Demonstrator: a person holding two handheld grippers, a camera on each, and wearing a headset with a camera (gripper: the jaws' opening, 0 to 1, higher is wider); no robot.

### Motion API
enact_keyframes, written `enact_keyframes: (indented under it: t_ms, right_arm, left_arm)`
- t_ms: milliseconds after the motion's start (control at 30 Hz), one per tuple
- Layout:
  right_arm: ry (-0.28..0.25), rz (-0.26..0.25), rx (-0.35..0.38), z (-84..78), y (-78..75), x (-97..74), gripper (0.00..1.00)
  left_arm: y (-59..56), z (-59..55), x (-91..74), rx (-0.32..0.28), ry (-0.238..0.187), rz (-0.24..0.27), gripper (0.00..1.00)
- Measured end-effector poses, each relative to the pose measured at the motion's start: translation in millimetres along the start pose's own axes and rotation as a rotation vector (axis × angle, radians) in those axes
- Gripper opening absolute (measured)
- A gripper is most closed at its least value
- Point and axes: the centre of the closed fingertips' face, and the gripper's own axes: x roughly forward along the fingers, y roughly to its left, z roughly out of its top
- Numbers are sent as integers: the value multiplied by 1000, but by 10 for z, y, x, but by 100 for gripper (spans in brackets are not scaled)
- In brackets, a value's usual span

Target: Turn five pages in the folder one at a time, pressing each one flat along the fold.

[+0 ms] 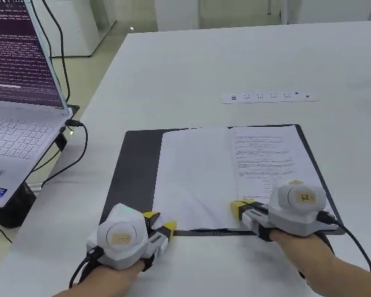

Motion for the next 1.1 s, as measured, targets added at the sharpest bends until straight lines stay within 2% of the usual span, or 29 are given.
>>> enact_keyframes:
  t_ms: [433, 600, 700, 867, 967, 1100]
  right_arm:
    - [46, 26, 16, -227, 160, -246, 0]
    - [110, 54, 33, -382, 248, -356, 0]
    - [113, 65, 43, -417, 295, -436, 0]
    - [99, 71, 61, -358, 340, -560, 0]
    - [73, 78, 86, -247, 365, -647, 0]
    - [52, 71, 113, -148, 351, -752, 0]
  left_arm:
    - [-2, -6, -1, 1, 7, 1, 22]
    - [-5, -5, 1, 7, 11, 0, 22]
    - [-9, -4, 1, 13, 16, -3, 22]
    - [-7, -5, 5, 13, 28, -2, 22]
    - [2, -5, 15, 5, 40, 2, 22]
    - [45, 21, 16, -47, 62, 21, 19]
